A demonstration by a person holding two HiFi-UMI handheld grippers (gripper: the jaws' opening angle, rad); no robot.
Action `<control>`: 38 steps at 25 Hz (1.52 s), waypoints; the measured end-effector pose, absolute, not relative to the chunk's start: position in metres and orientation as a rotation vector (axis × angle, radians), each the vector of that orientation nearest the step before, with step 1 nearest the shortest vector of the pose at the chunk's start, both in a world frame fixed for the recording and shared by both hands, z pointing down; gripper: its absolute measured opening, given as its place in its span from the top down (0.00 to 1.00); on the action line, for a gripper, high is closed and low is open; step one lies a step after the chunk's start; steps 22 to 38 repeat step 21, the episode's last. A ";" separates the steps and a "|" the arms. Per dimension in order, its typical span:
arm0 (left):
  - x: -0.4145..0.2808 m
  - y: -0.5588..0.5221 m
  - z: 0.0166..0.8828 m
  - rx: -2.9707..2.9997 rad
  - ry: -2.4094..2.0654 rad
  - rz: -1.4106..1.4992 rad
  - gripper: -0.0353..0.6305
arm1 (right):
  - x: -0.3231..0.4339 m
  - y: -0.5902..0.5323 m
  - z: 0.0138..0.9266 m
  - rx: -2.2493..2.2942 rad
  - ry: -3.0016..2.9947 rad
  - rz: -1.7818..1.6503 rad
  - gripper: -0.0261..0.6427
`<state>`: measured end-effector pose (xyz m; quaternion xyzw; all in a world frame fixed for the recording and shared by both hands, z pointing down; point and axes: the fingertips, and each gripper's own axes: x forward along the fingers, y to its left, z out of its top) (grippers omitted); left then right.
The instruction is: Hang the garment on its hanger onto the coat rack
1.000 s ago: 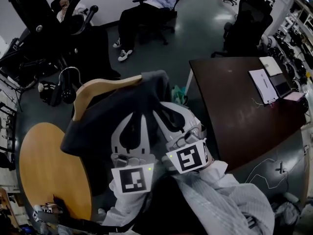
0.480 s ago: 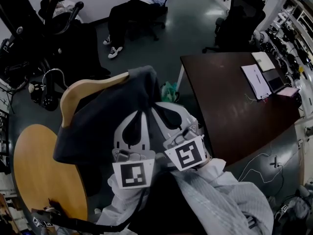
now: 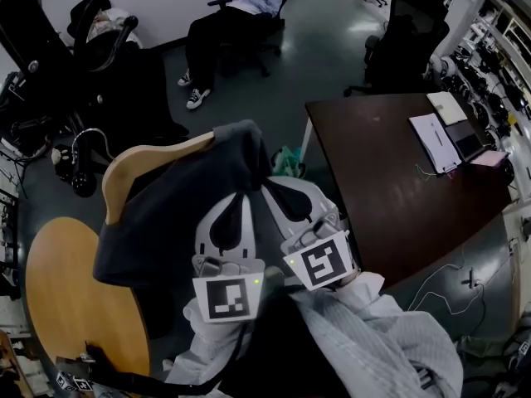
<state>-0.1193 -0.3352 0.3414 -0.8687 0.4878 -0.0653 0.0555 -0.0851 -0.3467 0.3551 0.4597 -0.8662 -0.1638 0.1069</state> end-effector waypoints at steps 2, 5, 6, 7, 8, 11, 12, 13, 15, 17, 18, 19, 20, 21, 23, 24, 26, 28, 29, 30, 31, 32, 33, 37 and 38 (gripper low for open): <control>-0.120 -0.336 0.341 -2.629 1.490 -0.200 0.94 | -0.086 -0.348 0.355 1.343 -2.543 -0.497 0.96; -0.121 -0.339 0.343 -2.622 1.513 -0.215 0.94 | -0.085 -0.351 0.355 1.341 -2.556 -0.503 0.96; -0.121 -0.341 0.344 -2.620 1.516 -0.219 0.94 | -0.085 -0.353 0.355 1.340 -2.559 -0.504 0.96; -0.121 -0.342 0.344 -2.616 1.517 -0.223 0.94 | -0.084 -0.354 0.355 1.337 -2.558 -0.507 0.96; -0.121 -0.343 0.343 -2.610 1.517 -0.227 0.94 | -0.085 -0.355 0.355 1.332 -2.555 -0.513 0.96; -0.122 -0.346 0.342 -2.598 1.517 -0.227 0.94 | -0.087 -0.359 0.353 1.313 -2.556 -0.539 0.96; -0.122 -0.348 0.342 -2.598 1.520 -0.225 0.94 | -0.087 -0.360 0.353 1.309 -2.560 -0.541 0.96; -0.122 -0.349 0.342 -2.598 1.524 -0.224 0.94 | -0.088 -0.361 0.352 1.306 -2.564 -0.541 0.96; -0.123 -0.351 0.341 -2.596 1.535 -0.221 0.94 | -0.090 -0.363 0.351 1.299 -2.573 -0.542 0.96; -0.123 -0.353 0.341 -2.597 1.541 -0.217 0.94 | -0.090 -0.364 0.352 1.293 -2.578 -0.543 0.96; -0.122 -0.353 0.342 -2.597 1.539 -0.218 0.94 | -0.091 -0.364 0.353 1.290 -2.579 -0.545 0.96; -0.121 -0.354 0.344 -2.599 1.535 -0.221 0.94 | -0.090 -0.364 0.353 1.287 -2.580 -0.547 0.96; -0.120 -0.354 0.346 -2.601 1.528 -0.225 0.94 | -0.090 -0.364 0.354 1.284 -2.581 -0.551 0.96; -0.118 -0.354 0.348 -2.604 1.522 -0.230 0.94 | -0.090 -0.364 0.355 1.281 -2.581 -0.555 0.96; -0.118 -0.354 0.348 -2.604 1.522 -0.230 0.94 | -0.090 -0.364 0.355 1.281 -2.581 -0.555 0.96; -0.118 -0.354 0.348 -2.604 1.522 -0.230 0.94 | -0.090 -0.364 0.355 1.281 -2.581 -0.555 0.96; -0.118 -0.354 0.348 -2.604 1.522 -0.230 0.94 | -0.090 -0.364 0.355 1.281 -2.581 -0.555 0.96; -0.118 -0.354 0.348 -2.604 1.522 -0.230 0.94 | -0.090 -0.364 0.355 1.281 -2.581 -0.555 0.96; -0.118 -0.354 0.348 -2.604 1.522 -0.230 0.94 | -0.090 -0.364 0.355 1.281 -2.581 -0.555 0.96; -0.118 -0.354 0.348 -2.604 1.522 -0.230 0.94 | -0.090 -0.364 0.355 1.281 -2.581 -0.555 0.96; -0.118 -0.354 0.348 -2.604 1.522 -0.230 0.94 | -0.090 -0.364 0.355 1.281 -2.581 -0.555 0.96; -0.118 -0.354 0.348 -2.604 1.522 -0.230 0.94 | -0.090 -0.364 0.355 1.281 -2.581 -0.555 0.96; -0.118 -0.354 0.348 -2.604 1.522 -0.230 0.94 | -0.090 -0.364 0.355 1.281 -2.581 -0.555 0.96; -0.118 -0.354 0.348 -2.604 1.522 -0.230 0.94 | -0.090 -0.364 0.355 1.281 -2.581 -0.555 0.96; -0.118 -0.354 0.348 -2.604 1.522 -0.230 0.94 | -0.090 -0.364 0.355 1.281 -2.581 -0.555 0.96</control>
